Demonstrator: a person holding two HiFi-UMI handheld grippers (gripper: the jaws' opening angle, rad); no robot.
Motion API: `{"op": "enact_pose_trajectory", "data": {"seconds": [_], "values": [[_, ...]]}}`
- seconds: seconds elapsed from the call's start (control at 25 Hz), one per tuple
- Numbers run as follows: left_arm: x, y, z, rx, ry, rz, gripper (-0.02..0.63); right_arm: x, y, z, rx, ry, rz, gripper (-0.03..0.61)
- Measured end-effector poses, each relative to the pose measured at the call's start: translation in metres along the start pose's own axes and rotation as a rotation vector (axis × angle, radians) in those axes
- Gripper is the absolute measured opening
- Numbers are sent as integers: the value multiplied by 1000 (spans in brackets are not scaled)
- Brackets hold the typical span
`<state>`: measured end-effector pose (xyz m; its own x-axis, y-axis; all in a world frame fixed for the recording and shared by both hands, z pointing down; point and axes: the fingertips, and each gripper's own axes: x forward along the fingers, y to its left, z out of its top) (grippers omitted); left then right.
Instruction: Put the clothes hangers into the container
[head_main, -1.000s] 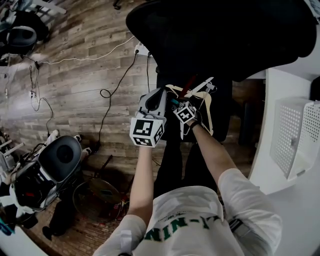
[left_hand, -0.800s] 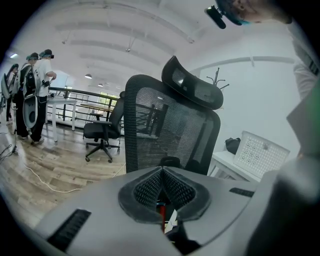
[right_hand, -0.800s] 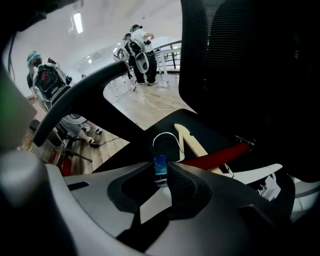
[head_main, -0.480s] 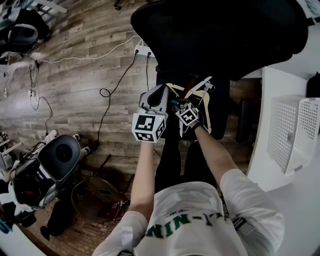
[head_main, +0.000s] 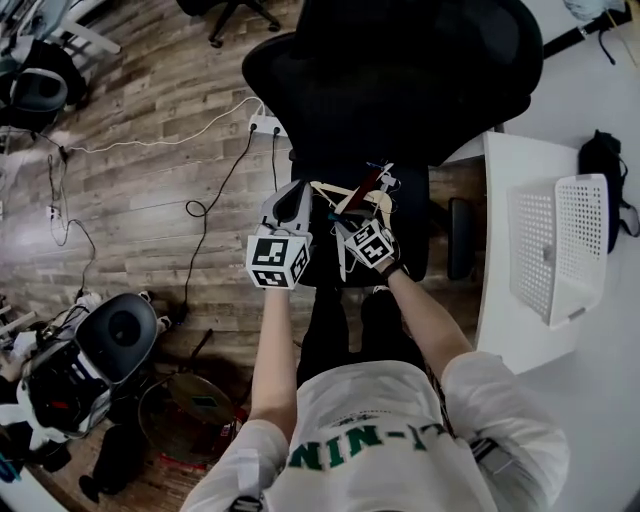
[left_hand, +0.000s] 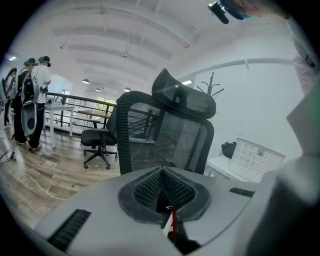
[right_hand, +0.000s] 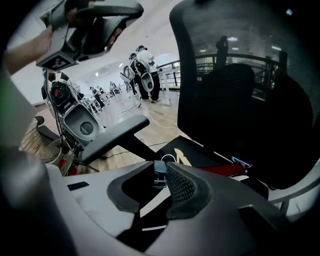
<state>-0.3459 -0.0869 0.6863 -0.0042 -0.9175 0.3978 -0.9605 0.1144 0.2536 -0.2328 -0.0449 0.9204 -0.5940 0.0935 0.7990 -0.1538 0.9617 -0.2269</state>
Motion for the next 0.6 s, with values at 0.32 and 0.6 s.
{"op": "enact_pose_trajectory", "data": {"seconds": [0.32, 0.6], "values": [[-35, -37, 27, -20, -28, -23, 15, -125, 23, 44, 13, -145, -61, 94], [-52, -76, 76, 20, -38, -17, 15, -264, 28, 121, 94, -368, -123, 94]]}}
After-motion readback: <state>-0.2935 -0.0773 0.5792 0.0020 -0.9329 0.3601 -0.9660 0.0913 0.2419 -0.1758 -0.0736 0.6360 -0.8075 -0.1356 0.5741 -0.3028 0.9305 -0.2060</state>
